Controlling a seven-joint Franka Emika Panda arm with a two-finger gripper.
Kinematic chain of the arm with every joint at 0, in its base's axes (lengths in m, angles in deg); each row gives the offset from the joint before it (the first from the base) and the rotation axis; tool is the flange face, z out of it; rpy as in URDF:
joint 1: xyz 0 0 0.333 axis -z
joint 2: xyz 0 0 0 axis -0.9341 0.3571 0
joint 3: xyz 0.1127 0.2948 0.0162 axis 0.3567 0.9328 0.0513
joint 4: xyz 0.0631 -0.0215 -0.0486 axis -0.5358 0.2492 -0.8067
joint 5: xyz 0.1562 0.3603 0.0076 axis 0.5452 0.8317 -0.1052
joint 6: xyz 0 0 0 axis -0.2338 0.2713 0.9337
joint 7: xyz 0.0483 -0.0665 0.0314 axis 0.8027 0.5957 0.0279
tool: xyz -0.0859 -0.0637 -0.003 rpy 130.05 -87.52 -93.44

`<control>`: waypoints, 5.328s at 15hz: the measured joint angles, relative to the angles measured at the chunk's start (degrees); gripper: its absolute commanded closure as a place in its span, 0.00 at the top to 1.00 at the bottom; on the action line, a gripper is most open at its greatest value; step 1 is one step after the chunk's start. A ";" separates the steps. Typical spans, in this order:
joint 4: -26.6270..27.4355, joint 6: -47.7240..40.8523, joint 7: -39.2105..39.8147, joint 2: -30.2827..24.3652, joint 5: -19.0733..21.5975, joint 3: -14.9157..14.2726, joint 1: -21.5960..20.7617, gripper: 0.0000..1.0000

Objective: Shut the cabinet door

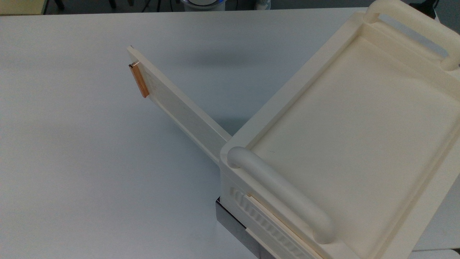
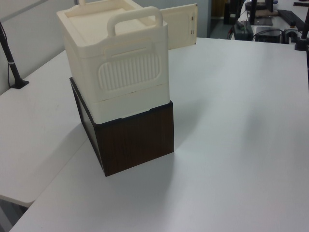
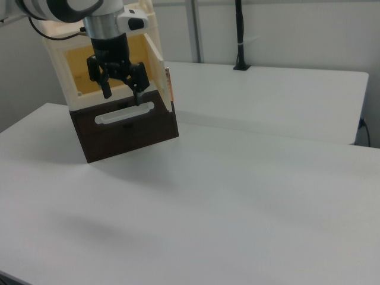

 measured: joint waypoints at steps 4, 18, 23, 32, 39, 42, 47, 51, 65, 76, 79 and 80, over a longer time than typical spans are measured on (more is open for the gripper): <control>0.10 0.00 6.56 0.00 0.00 0.00 0.02 0.99; 0.49 10.05 1.41 0.50 6.48 -0.99 5.15 0.00; 0.80 21.00 -3.85 2.37 9.50 -2.10 7.03 0.00; 1.06 40.51 -6.10 10.00 16.41 -2.16 7.60 0.00; 1.13 44.72 -6.44 13.34 18.42 -1.39 3.07 0.00; 1.13 44.71 -6.51 13.34 18.43 -0.72 1.66 0.00; 1.16 43.99 -6.69 13.34 18.43 3.83 0.82 0.00; 1.17 43.98 -6.80 13.42 18.45 6.73 -0.07 0.00; -1.72 62.90 -7.12 21.63 28.59 7.31 -8.44 0.00; -1.10 46.51 -2.66 19.88 24.06 6.83 -5.17 1.00; -1.11 29.66 -1.44 14.45 16.92 6.61 -1.65 1.00; -1.07 25.83 -1.44 12.90 14.10 6.61 -1.28 1.00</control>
